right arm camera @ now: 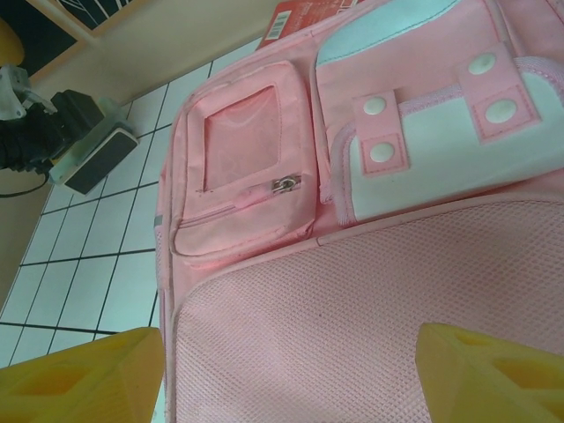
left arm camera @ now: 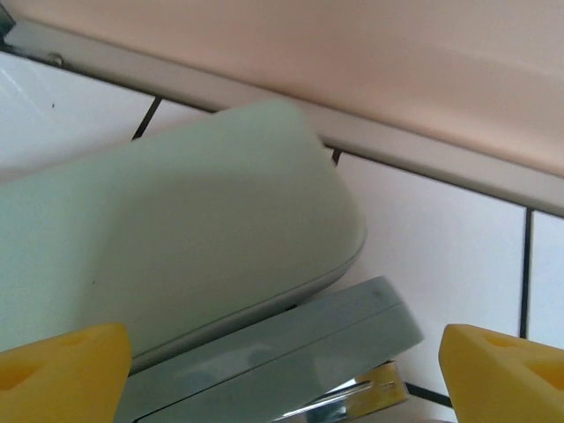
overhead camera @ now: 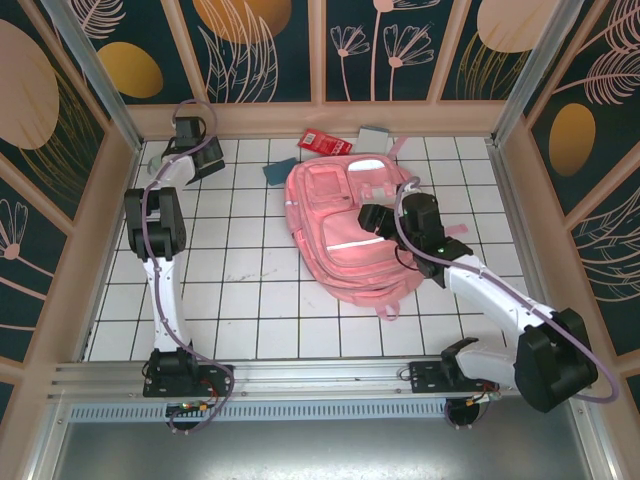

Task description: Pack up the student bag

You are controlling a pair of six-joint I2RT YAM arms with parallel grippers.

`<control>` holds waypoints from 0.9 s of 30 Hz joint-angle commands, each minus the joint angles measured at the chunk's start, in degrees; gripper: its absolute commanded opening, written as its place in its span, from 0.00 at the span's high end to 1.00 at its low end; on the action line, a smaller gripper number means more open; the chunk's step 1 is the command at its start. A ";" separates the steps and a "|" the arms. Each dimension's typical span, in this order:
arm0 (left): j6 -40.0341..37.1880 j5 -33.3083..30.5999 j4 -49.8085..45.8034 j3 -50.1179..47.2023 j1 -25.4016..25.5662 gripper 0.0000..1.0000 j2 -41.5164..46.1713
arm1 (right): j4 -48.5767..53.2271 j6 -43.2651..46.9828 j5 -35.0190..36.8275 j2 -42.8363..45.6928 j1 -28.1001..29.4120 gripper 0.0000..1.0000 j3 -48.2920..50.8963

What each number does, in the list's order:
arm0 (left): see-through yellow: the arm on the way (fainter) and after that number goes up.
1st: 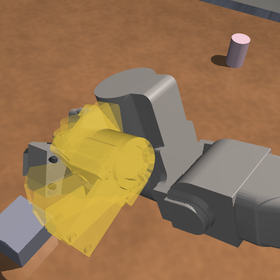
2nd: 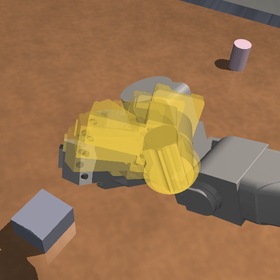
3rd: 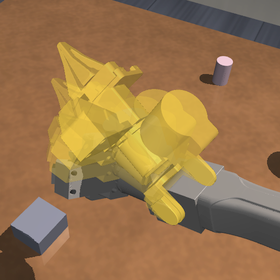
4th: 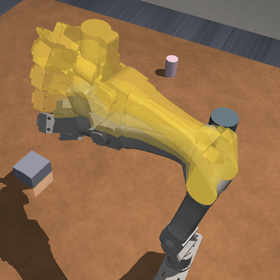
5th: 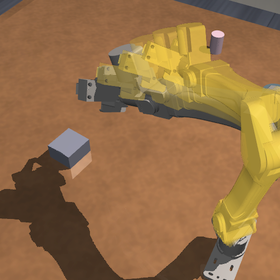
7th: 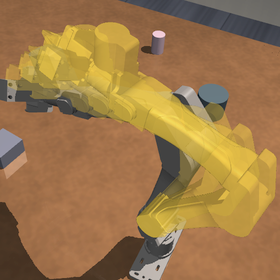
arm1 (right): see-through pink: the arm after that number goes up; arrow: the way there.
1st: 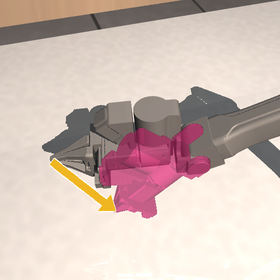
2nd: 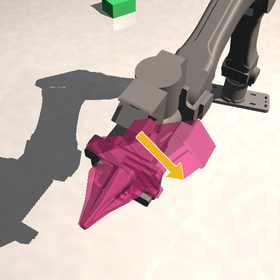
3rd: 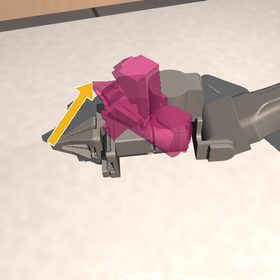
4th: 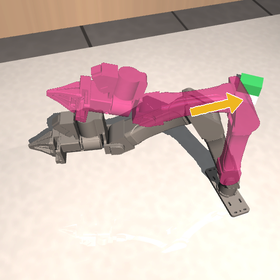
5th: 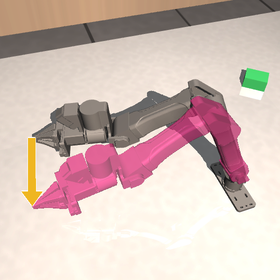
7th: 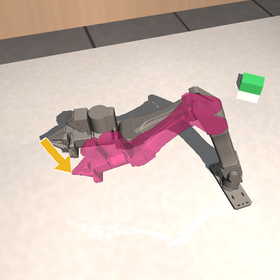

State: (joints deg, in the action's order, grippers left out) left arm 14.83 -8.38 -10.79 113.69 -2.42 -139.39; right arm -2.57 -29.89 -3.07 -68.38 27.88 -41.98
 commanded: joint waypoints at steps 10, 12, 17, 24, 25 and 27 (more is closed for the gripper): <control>5.41 9.56 -4.82 -2.33 0.22 0.13 1.17 | -2.26 0.23 0.53 0.94 1.56 0.25 -1.55; 7.25 11.87 -5.95 -3.48 0.22 0.14 2.27 | -2.71 0.10 0.23 1.21 1.70 0.25 -1.11; 13.64 15.20 -6.10 -9.78 0.22 0.17 6.61 | -3.25 0.18 0.17 2.40 1.74 0.25 -0.32; 19.36 17.63 2.43 -24.97 1.89 0.16 18.13 | -4.35 0.27 -0.20 3.84 1.92 0.25 1.70; 18.66 16.23 2.21 -25.23 2.31 0.16 19.01 | -4.46 0.28 -0.26 4.00 1.93 0.25 1.82; 15.84 12.18 1.36 -24.76 3.39 0.17 20.28 | -4.51 0.16 -0.28 4.38 2.00 0.25 2.09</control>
State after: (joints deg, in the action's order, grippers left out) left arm 31.00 6.11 -9.37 89.27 -0.75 -122.21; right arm -4.89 -29.89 -3.11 -65.49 29.36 -40.80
